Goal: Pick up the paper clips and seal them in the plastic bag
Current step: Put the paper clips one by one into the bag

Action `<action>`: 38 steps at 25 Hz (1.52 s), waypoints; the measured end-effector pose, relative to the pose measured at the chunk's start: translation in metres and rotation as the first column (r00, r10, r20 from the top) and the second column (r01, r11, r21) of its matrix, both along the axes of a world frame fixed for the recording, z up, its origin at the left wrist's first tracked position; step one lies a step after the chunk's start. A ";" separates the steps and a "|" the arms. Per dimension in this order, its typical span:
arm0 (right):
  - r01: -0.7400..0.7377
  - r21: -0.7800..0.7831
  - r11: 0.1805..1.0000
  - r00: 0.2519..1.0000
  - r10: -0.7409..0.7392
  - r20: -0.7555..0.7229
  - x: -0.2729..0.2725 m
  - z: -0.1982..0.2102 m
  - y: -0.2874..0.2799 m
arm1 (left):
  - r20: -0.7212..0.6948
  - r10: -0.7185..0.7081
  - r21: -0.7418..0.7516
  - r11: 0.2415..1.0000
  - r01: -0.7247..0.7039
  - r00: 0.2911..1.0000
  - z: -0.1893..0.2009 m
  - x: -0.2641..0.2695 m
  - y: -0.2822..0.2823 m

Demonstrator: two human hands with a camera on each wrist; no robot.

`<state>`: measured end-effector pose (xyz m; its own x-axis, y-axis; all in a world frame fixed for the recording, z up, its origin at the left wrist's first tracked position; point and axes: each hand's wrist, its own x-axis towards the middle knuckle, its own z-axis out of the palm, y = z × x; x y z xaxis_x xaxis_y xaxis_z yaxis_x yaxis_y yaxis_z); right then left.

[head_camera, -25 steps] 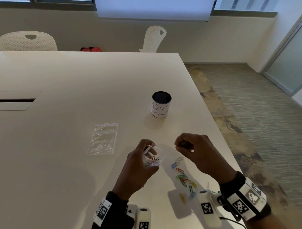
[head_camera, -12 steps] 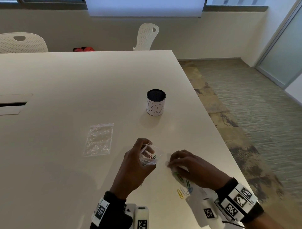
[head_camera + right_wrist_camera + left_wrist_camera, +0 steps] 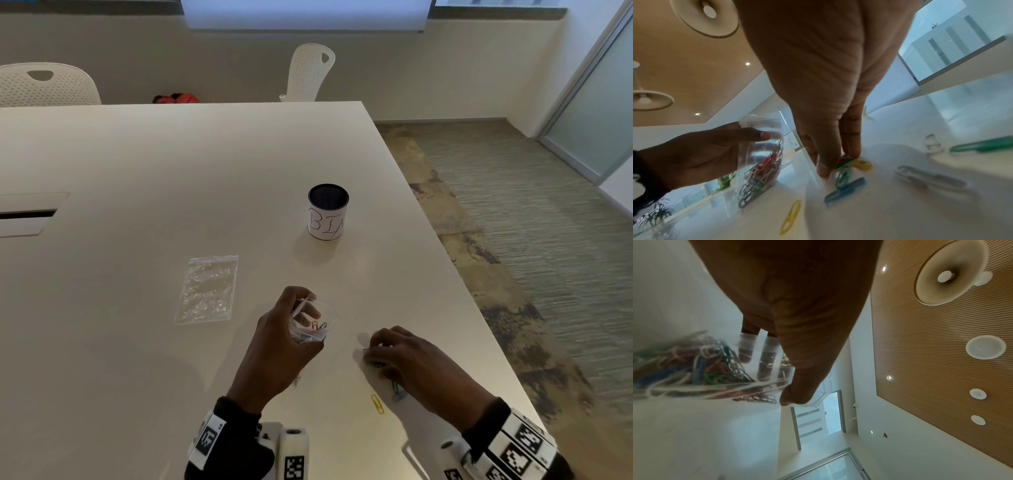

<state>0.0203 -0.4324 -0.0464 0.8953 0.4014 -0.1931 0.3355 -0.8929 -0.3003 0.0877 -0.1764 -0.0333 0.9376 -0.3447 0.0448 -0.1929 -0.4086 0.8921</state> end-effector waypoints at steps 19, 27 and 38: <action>0.383 0.403 0.831 0.918 -0.390 -0.068 0.041 0.014 -0.004 | 0.004 -0.005 0.011 1.000 0.005 1.000 0.001 0.000 0.000; 0.354 0.816 0.457 0.907 -0.381 -0.181 0.034 0.072 0.038 | -0.001 -0.017 0.009 1.000 0.017 1.000 0.003 -0.001 -0.001; 0.244 0.711 0.660 0.922 -0.384 0.040 0.032 0.088 0.041 | 0.007 -0.038 -0.008 0.999 0.038 0.999 0.003 -0.003 -0.005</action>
<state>0.0525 -0.3915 0.0412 0.9815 0.0453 0.1859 0.1818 -0.5243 -0.8319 0.0847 -0.1811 -0.0308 0.9235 -0.3796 0.0545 -0.2145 -0.3936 0.8939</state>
